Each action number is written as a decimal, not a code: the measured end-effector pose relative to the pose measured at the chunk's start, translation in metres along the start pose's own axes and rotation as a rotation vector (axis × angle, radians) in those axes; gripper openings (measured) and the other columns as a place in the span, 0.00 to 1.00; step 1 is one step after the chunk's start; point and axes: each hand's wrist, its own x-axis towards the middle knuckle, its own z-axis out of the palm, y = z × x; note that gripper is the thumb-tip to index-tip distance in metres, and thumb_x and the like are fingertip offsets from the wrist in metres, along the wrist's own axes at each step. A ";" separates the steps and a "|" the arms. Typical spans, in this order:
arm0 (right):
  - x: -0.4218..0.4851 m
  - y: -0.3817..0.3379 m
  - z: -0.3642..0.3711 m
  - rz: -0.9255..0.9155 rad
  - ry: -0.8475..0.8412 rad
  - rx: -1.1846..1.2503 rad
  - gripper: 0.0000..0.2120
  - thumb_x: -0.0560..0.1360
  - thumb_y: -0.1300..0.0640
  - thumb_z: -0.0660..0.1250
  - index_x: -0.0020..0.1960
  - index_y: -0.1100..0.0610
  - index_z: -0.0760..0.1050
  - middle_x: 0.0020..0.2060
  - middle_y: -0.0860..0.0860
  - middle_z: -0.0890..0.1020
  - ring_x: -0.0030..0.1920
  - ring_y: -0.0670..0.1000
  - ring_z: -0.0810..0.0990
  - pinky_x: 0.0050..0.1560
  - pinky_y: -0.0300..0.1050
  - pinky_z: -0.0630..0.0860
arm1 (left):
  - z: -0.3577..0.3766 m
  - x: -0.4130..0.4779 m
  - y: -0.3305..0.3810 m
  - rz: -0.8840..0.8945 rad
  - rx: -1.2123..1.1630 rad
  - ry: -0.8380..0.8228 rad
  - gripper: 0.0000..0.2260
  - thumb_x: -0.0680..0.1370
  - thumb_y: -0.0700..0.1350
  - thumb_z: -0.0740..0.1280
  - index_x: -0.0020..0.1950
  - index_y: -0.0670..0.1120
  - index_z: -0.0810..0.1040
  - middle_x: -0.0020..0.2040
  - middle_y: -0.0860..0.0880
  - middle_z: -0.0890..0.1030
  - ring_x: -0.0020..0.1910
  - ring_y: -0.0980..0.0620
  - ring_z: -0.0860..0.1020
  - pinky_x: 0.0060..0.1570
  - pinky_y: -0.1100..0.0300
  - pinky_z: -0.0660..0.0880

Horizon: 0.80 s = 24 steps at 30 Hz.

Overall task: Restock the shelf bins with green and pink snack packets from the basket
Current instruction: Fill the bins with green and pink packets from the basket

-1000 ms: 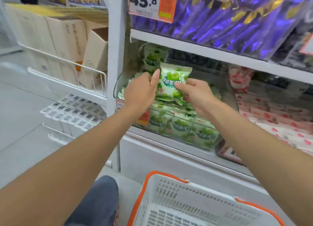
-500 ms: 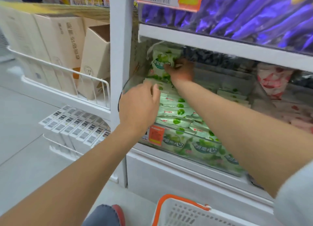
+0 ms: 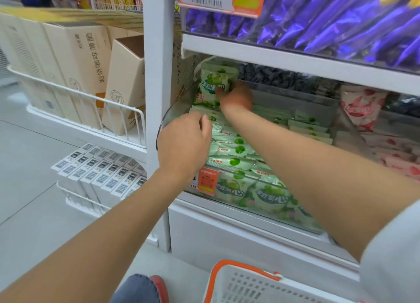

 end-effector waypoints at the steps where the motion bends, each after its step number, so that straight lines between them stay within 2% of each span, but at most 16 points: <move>1: -0.002 0.000 -0.002 -0.008 -0.013 -0.001 0.23 0.76 0.43 0.67 0.63 0.58 0.74 0.59 0.53 0.80 0.59 0.55 0.79 0.56 0.46 0.77 | 0.000 0.000 0.000 0.000 0.000 -0.001 0.17 0.83 0.49 0.53 0.37 0.47 0.71 0.33 0.49 0.74 0.32 0.47 0.71 0.30 0.55 0.59; 5: -0.013 0.001 -0.017 0.026 -0.048 0.005 0.26 0.75 0.43 0.69 0.65 0.58 0.70 0.62 0.53 0.77 0.61 0.55 0.77 0.51 0.42 0.72 | -0.001 0.000 0.001 0.008 -0.003 0.000 0.17 0.83 0.49 0.53 0.37 0.47 0.71 0.32 0.49 0.73 0.32 0.48 0.71 0.30 0.56 0.59; 8: -0.033 0.010 -0.032 -0.023 -0.046 -0.009 0.22 0.75 0.49 0.70 0.65 0.58 0.71 0.61 0.54 0.78 0.59 0.55 0.78 0.54 0.44 0.75 | -0.004 0.001 0.002 0.012 -0.011 -0.005 0.16 0.82 0.48 0.55 0.37 0.46 0.71 0.33 0.49 0.74 0.33 0.47 0.72 0.31 0.56 0.61; 12: -0.078 0.032 -0.070 -0.168 -0.058 -0.180 0.11 0.76 0.56 0.67 0.57 0.56 0.77 0.51 0.52 0.81 0.49 0.52 0.79 0.48 0.41 0.73 | -0.018 -0.010 0.021 0.099 0.042 0.036 0.13 0.80 0.45 0.57 0.36 0.46 0.70 0.34 0.48 0.73 0.39 0.45 0.72 0.33 0.53 0.64; 14: -0.106 0.045 -0.099 -0.265 -0.029 -0.258 0.06 0.75 0.58 0.66 0.51 0.55 0.78 0.45 0.51 0.81 0.44 0.52 0.78 0.45 0.45 0.74 | -0.027 -0.028 0.040 0.101 0.002 -0.015 0.12 0.80 0.45 0.57 0.38 0.45 0.71 0.35 0.48 0.74 0.38 0.46 0.72 0.32 0.53 0.64; 17: -0.150 0.068 -0.146 -0.412 -0.007 -0.361 0.03 0.75 0.60 0.64 0.46 0.56 0.77 0.38 0.48 0.76 0.41 0.52 0.76 0.42 0.48 0.74 | -0.041 -0.066 0.069 0.121 -0.024 -0.189 0.10 0.81 0.46 0.58 0.42 0.45 0.73 0.35 0.48 0.77 0.34 0.46 0.74 0.31 0.54 0.67; 20: -0.198 0.101 -0.183 -0.472 -0.040 -0.417 0.03 0.75 0.61 0.63 0.44 0.57 0.75 0.36 0.47 0.72 0.40 0.54 0.74 0.38 0.48 0.70 | -0.050 -0.112 0.092 0.156 0.010 -0.499 0.10 0.81 0.47 0.58 0.45 0.45 0.75 0.38 0.47 0.79 0.37 0.45 0.76 0.33 0.55 0.68; 22: -0.231 0.136 -0.196 -0.390 -0.110 -0.420 0.04 0.75 0.61 0.63 0.42 0.56 0.73 0.36 0.48 0.73 0.40 0.55 0.74 0.38 0.47 0.68 | -0.043 -0.144 0.099 0.111 0.024 -0.749 0.10 0.81 0.48 0.59 0.44 0.46 0.75 0.42 0.47 0.79 0.42 0.44 0.77 0.38 0.55 0.69; 24: -0.264 0.183 -0.199 -0.236 -0.247 -0.464 0.04 0.75 0.60 0.62 0.42 0.55 0.73 0.38 0.52 0.78 0.42 0.56 0.77 0.38 0.48 0.69 | -0.029 -0.178 0.098 0.055 0.053 -0.946 0.09 0.79 0.48 0.60 0.42 0.47 0.75 0.47 0.46 0.79 0.47 0.44 0.77 0.43 0.56 0.71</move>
